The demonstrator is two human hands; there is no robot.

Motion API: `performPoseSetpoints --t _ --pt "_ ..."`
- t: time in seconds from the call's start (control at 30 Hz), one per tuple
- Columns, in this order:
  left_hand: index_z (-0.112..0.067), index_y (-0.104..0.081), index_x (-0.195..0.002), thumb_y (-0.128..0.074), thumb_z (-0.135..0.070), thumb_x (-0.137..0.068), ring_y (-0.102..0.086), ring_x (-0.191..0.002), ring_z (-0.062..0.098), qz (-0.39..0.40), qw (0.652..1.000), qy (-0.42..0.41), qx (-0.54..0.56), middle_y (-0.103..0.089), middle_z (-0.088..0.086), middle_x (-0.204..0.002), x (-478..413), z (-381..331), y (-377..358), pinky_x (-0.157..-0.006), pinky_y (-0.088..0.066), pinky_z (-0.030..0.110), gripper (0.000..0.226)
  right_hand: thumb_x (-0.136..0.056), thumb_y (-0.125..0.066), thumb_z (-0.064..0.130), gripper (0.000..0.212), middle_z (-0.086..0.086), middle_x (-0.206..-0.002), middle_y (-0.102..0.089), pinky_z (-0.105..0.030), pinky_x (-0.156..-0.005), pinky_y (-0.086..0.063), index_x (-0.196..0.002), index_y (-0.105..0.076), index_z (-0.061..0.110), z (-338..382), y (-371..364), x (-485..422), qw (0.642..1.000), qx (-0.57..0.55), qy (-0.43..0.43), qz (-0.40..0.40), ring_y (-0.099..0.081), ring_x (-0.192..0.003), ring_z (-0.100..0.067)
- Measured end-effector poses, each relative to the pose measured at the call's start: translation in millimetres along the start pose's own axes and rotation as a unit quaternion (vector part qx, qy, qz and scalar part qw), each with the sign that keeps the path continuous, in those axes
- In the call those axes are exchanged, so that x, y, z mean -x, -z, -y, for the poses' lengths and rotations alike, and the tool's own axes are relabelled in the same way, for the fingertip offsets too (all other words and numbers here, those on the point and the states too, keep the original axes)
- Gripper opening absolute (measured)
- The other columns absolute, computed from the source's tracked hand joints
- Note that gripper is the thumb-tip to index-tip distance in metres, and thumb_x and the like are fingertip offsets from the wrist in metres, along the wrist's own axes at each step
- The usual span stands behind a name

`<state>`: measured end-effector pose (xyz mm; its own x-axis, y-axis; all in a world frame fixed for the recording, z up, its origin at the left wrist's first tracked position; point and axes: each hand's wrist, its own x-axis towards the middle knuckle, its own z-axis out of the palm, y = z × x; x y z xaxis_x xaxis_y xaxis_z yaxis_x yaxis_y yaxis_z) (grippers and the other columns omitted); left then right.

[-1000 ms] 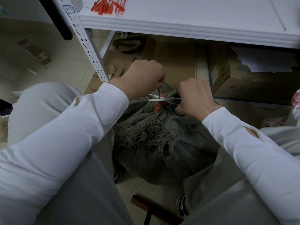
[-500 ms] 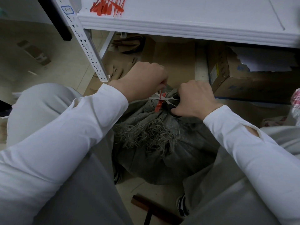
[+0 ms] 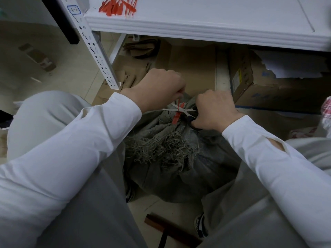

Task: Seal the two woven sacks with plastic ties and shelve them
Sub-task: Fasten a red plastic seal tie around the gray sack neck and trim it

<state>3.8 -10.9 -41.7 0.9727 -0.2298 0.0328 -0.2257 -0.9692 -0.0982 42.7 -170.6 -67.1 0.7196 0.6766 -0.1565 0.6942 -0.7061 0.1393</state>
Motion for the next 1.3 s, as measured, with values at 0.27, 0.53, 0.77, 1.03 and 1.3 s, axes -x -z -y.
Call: performPoseSetpoints --t 0.27,0.53,0.77,1.03,1.3 --pt "-0.021 -0.064 -0.103 -0.05 -0.032 -0.098 -0.061 -0.09 0.024 -0.009 1.0 0.005 -0.001 -0.061 0.0 -0.106 -0.9 3.2 -1.1 -0.064 -0.041 0.033 0.019 -0.072 -0.067 0.058 0.051 -0.001 -0.061 -0.038 -0.029 -0.054 -0.031 -0.058 -0.038 0.018 1.6 1.2 0.6 1.0 -0.009 -0.007 -0.024 -0.043 -0.059 -0.022" --pt "-0.02 -0.065 -0.104 -0.05 -0.031 -0.098 -0.062 -0.09 0.024 -0.003 1.0 0.013 -0.018 -0.062 0.001 -0.107 -1.8 5.3 -1.4 -0.063 -0.038 0.032 0.019 -0.071 -0.074 0.04 0.047 -0.001 -0.06 -0.034 -0.03 -0.057 -0.031 -0.058 -0.034 0.018 4.7 4.5 0.7 1.0 -0.016 0.003 -0.021 -0.041 -0.06 -0.024" --pt "-0.018 -0.065 -0.101 -0.052 -0.031 -0.098 -0.062 -0.087 0.027 0.011 0.999 0.037 -0.038 -0.064 0.005 -0.105 -3.7 9.5 -4.5 -0.062 -0.04 0.033 0.019 -0.071 -0.075 0.037 0.041 -0.001 -0.061 -0.03 -0.032 -0.058 -0.033 -0.064 -0.04 0.017 6.1 6.9 0.6 1.0 -0.008 0.017 -0.019 -0.04 -0.062 -0.025" --pt "-0.018 -0.066 -0.103 -0.053 -0.031 -0.097 -0.063 -0.089 0.028 0.023 0.998 0.053 -0.024 -0.065 0.006 -0.105 -3.8 10.0 -2.9 -0.065 -0.043 0.034 0.019 -0.073 -0.072 0.042 0.04 -0.001 -0.061 -0.03 -0.031 -0.058 -0.032 -0.066 -0.042 0.016 3.8 6.0 -0.1 0.999 0.008 0.029 -0.024 -0.038 -0.059 -0.024" --pt "-0.021 -0.067 -0.098 -0.054 -0.03 -0.096 -0.062 -0.089 0.024 0.018 0.999 0.016 0.045 -0.066 0.001 -0.101 0.8 5.1 2.5 -0.067 -0.044 0.034 0.016 -0.068 -0.065 0.057 0.045 -0.001 -0.061 -0.041 -0.029 -0.057 -0.032 -0.058 -0.045 0.019 1.6 1.0 0.6 1.0 -0.024 0.003 -0.013 -0.045 -0.06 -0.025"
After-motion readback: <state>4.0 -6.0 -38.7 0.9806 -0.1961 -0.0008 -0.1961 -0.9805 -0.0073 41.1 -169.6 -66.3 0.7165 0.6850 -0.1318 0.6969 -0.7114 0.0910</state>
